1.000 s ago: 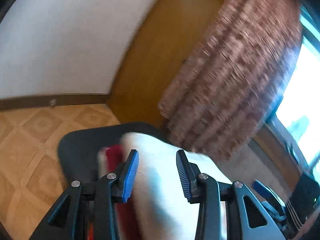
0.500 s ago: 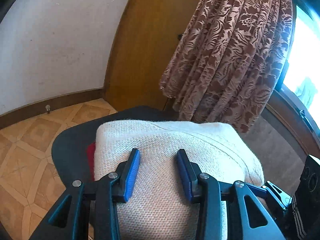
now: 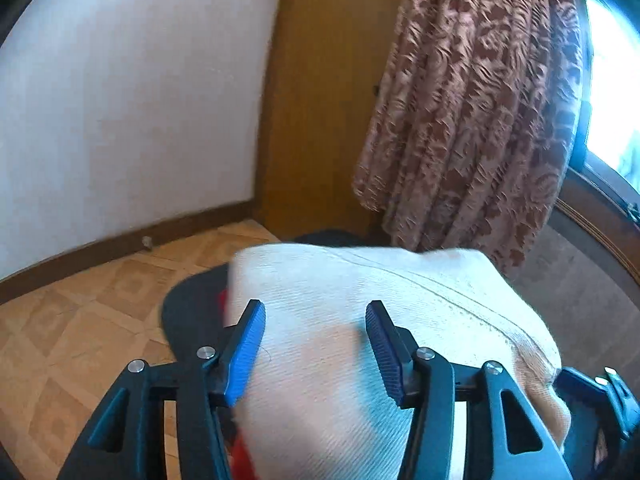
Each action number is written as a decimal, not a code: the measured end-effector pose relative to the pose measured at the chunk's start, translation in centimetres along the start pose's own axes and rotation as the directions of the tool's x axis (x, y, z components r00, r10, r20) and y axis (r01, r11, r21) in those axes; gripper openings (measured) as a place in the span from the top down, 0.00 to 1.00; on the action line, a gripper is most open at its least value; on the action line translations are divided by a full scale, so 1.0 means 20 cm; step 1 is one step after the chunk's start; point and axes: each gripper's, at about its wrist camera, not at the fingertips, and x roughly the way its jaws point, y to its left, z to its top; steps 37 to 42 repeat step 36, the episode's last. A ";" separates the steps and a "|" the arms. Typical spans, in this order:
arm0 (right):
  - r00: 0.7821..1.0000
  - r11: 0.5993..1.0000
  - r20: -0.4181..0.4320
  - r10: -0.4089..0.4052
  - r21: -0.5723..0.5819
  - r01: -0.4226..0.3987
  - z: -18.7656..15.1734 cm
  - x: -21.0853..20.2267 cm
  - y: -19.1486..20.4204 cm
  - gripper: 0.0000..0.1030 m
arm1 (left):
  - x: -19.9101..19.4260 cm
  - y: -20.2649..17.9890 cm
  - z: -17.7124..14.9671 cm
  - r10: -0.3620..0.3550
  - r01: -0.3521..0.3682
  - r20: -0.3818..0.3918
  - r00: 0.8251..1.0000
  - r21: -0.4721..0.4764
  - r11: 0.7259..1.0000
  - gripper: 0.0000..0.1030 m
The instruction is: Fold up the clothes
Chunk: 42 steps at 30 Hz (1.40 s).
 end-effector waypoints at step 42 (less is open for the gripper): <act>0.946 0.946 0.009 -0.325 0.013 0.325 -0.41 -0.58 0.35 0.00 | -0.65 -0.08 -0.59 0.104 -0.105 0.011 0.994 0.054 0.993 0.65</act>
